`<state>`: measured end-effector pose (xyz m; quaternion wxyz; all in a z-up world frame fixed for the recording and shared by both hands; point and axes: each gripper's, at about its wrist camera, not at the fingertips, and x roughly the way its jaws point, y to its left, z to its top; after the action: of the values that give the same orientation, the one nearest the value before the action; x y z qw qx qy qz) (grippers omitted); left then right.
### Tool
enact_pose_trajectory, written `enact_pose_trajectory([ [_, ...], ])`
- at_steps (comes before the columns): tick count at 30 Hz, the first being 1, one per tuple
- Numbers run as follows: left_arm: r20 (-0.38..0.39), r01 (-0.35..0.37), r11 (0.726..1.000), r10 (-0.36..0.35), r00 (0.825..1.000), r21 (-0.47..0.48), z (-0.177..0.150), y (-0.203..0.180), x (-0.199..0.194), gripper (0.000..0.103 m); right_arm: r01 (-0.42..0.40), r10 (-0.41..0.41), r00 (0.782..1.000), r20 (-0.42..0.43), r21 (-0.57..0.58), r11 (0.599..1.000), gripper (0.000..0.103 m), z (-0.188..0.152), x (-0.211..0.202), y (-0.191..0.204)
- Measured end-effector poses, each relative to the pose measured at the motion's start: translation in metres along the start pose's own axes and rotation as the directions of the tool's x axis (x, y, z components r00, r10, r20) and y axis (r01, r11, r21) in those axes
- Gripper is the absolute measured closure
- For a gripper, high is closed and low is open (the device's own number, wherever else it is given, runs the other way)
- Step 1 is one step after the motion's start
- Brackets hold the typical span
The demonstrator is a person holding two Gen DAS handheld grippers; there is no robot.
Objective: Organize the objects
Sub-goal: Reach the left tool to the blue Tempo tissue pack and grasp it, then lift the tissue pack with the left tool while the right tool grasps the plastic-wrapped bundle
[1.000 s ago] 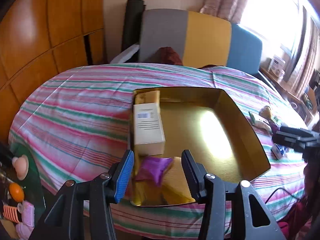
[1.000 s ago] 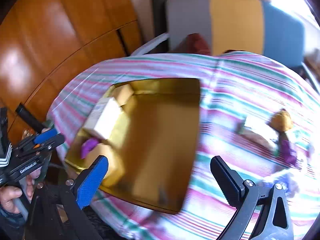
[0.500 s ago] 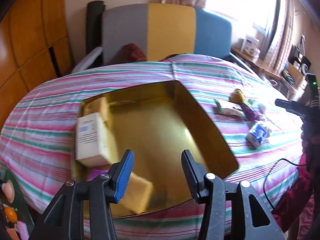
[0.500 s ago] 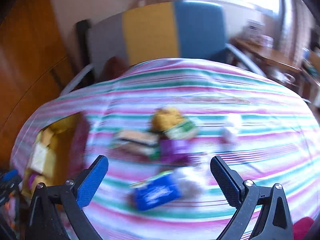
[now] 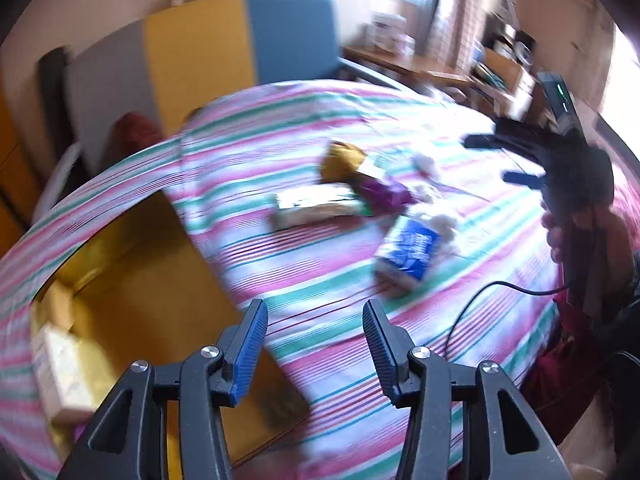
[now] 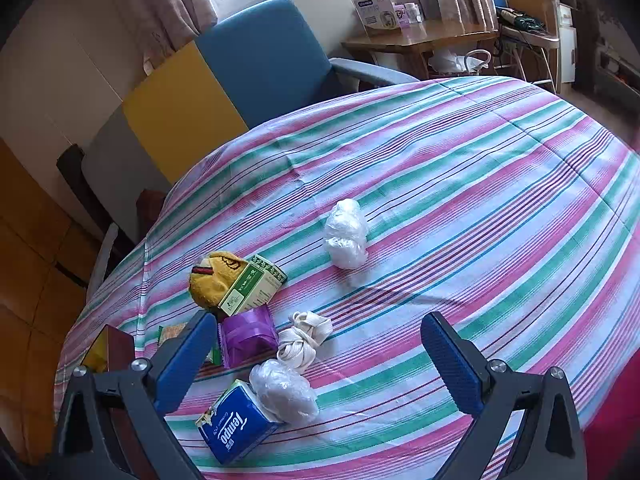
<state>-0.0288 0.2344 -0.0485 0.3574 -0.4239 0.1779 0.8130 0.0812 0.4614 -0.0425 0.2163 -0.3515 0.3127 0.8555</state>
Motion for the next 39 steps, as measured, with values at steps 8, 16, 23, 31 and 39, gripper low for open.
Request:
enact_pose_trajectory([
  [8,-0.101,0.086,0.986,-0.072,0.992,0.146,0.029,-0.054,0.062,0.037,-0.020,0.021,0.998,-0.057,0.020,1.000,0.000,-0.002,0.011,-0.005],
  [16,-0.174,0.108,0.962,-0.065,0.983,0.250,0.047,-0.081,0.109,0.035,-0.033,0.033,0.995,-0.089,-0.002,0.999,0.000,-0.003,0.018,-0.001],
  [23,-0.214,0.177,0.972,-0.142,0.966,0.154,0.043,-0.073,0.131,0.049,-0.008,0.002,0.994,-0.111,-0.054,0.999,0.002,-0.006,0.025,0.005],
  [31,-0.161,0.167,0.984,-0.154,0.975,0.067,0.006,-0.058,0.102,0.049,-0.002,-0.032,0.982,-0.187,-0.179,0.984,0.036,-0.017,0.042,0.025],
  [39,-0.109,0.156,0.987,-0.151,0.982,0.041,-0.019,-0.052,0.083,0.049,-0.035,-0.063,0.957,-0.283,-0.328,0.944,0.036,-0.040,0.064,0.053],
])
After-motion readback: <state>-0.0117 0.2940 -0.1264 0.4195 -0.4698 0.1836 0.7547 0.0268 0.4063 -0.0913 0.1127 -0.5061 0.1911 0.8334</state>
